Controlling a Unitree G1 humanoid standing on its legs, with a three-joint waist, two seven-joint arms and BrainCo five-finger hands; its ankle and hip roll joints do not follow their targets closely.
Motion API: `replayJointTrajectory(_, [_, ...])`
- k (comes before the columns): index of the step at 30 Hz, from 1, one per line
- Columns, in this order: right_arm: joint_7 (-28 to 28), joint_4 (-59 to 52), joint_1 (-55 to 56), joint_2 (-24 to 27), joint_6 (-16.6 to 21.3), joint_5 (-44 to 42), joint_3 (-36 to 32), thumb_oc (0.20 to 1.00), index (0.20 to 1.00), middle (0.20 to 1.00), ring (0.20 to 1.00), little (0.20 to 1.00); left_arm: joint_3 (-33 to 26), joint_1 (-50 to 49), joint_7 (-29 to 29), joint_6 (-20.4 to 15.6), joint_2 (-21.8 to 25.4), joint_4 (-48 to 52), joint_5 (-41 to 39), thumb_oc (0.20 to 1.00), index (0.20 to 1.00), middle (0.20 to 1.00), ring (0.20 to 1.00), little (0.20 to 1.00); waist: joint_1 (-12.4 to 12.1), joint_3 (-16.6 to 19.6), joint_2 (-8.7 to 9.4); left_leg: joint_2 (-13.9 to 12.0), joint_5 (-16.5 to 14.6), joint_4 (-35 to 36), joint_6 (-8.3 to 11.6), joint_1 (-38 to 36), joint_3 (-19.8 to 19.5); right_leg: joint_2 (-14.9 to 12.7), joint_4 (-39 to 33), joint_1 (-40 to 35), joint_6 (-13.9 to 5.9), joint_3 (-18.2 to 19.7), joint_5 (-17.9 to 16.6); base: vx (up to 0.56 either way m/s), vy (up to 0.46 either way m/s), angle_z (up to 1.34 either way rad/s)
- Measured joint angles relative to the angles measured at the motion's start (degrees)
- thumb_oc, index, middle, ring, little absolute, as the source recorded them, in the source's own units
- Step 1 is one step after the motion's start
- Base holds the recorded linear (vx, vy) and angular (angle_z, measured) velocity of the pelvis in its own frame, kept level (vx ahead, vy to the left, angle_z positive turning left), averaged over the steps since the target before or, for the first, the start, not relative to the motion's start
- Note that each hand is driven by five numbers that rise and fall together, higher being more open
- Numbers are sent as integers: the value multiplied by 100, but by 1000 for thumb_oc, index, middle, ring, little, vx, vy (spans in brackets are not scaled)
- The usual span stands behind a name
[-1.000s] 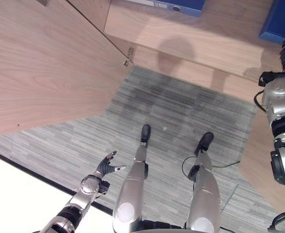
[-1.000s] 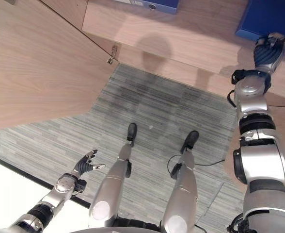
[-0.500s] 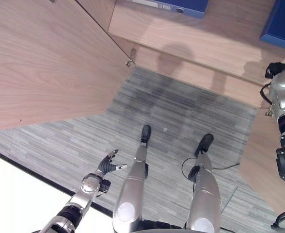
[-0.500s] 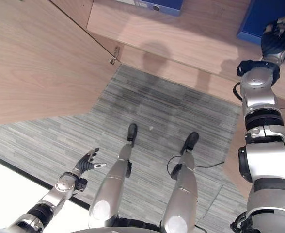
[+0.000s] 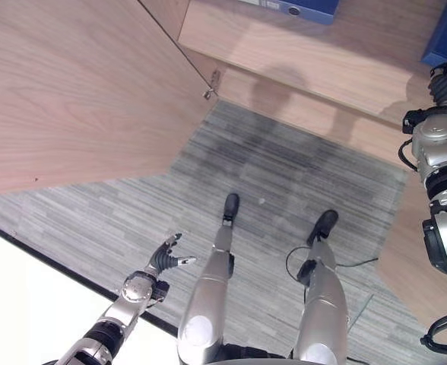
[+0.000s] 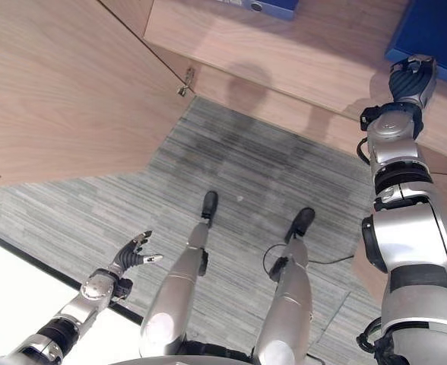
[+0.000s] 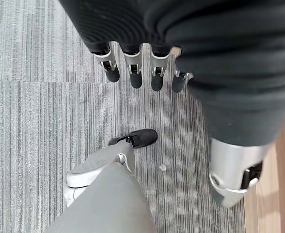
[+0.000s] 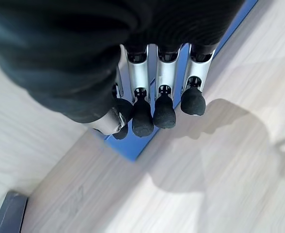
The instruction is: Put the empty folder in the office cabinet
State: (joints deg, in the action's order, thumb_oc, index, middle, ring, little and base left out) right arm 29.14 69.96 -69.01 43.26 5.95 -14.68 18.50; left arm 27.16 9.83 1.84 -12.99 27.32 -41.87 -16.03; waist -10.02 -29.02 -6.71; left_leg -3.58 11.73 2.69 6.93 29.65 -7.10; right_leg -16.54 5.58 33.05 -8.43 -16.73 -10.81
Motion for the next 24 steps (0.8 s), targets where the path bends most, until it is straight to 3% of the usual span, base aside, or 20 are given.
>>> replayJointTrajectory(15, [-81,289,-169,215,-48,-237,-22,200,200,200,200,200,47,-1,-2,4,51,99,-120,1000,1000,1000,1000,1000,-1,1,-21,9,64,-1,14,242,-122,-38,119,209,-30,-123,102,9,-2,3])
replayJointTrajectory(17, [-180,332,-375,365,-56,-252,31,200,200,200,200,200,48,0,0,0,70,226,-162,1000,1000,1000,1000,1000,-14,-35,-100,20,110,-2,21,341,-154,-64,204,327,-29,-132,103,27,0,5])
replayJointTrajectory(24, [-342,512,-735,449,-168,-671,411,200,200,200,200,200,54,1,61,-3,232,549,-384,1000,1000,1000,1000,1000,-13,-35,-103,14,116,-2,28,490,-165,-78,345,536,-5,-132,151,0,0,0])
